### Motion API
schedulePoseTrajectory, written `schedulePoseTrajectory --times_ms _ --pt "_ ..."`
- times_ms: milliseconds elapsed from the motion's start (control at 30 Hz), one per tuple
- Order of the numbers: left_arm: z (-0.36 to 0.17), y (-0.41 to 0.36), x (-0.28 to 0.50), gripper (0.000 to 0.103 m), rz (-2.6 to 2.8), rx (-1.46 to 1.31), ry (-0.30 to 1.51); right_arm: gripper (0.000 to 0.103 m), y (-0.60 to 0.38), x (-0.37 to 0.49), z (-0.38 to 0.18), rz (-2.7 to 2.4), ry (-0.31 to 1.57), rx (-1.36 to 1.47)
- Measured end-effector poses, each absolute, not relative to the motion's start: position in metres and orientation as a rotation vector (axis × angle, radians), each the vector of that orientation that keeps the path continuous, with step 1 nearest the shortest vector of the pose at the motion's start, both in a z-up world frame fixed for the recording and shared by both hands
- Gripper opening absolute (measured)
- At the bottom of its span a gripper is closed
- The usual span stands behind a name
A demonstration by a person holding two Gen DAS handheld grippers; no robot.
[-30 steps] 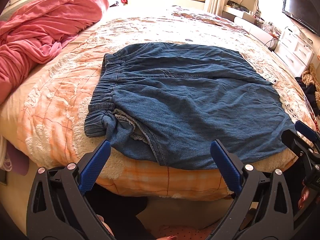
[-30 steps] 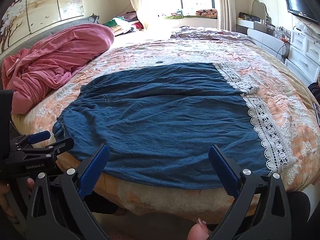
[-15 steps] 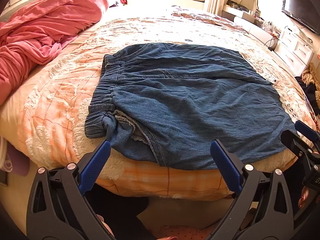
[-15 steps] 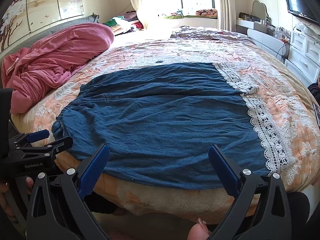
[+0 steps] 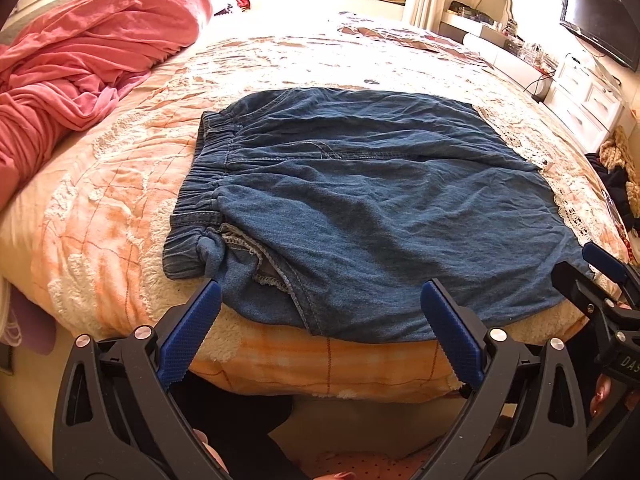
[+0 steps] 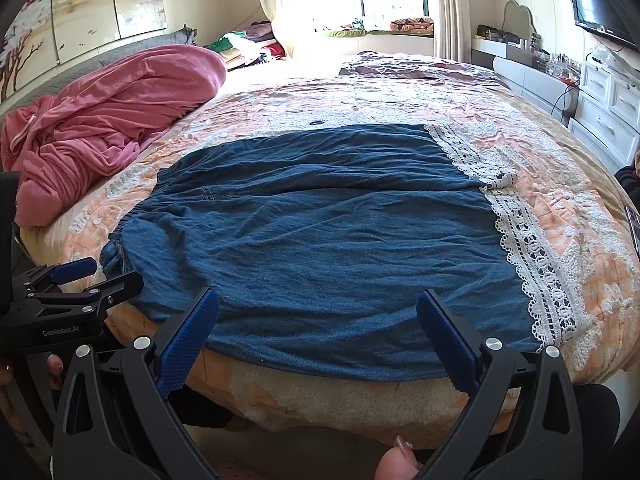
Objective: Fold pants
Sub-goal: 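Grasp the elastic waistband with the left tool while the right tool grasps the pants leg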
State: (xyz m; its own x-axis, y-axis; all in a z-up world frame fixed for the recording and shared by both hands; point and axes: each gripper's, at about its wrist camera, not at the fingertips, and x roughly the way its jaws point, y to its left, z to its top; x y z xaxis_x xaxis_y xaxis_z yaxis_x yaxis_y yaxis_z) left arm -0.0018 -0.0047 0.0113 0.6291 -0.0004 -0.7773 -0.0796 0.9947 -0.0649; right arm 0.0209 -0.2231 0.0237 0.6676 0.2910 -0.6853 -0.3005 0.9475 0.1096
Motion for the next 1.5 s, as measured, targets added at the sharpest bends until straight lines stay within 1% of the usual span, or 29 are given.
schedulePoseTrajectory --times_ms 367,567,800,1133,1233,1267,1300,1333,1367,1433,1467,1500 --pt "0.014 0.001 0.014 0.094 0.017 -0.111 0.887 0.099 -0.22 0.039 0.022 0.334 0.776 -0.02" --pt "0.02 0.031 0.038 0.094 0.056 -0.132 0.882 0.099 -0.215 0.076 0.03 0.388 0.784 -0.025" --pt "0.025 0.092 0.096 0.094 0.138 -0.159 0.896 0.099 -0.191 0.146 0.036 0.458 0.821 -0.089" --pt "0.01 0.128 0.174 0.094 0.143 -0.11 0.953 0.099 -0.143 0.225 0.027 0.578 0.897 -0.188" --pt "0.004 0.129 0.189 0.087 0.108 -0.092 0.964 0.099 -0.128 0.242 0.025 0.608 0.898 -0.227" --pt "0.001 0.13 0.193 0.081 0.099 -0.092 0.968 0.099 -0.124 0.248 0.024 0.619 0.901 -0.232" --pt "-0.002 0.131 0.197 0.068 0.083 -0.097 0.969 0.099 -0.121 0.254 0.023 0.63 0.908 -0.235" --pt "-0.004 0.132 0.199 0.062 0.066 -0.106 0.965 0.099 -0.116 0.262 0.021 0.655 0.92 -0.236" --pt "-0.008 0.133 0.202 0.051 0.034 -0.124 0.964 0.099 -0.112 0.268 0.019 0.668 0.929 -0.243" --pt "-0.014 0.131 0.205 0.043 0.04 -0.096 0.968 0.099 -0.101 0.282 0.014 0.684 0.941 -0.274" --pt "-0.016 0.131 0.205 0.034 0.037 -0.082 0.966 0.099 -0.097 0.286 0.013 0.688 0.946 -0.292" --pt "-0.017 0.131 0.205 0.032 0.027 -0.081 0.957 0.099 -0.092 0.291 0.011 0.695 0.949 -0.311"
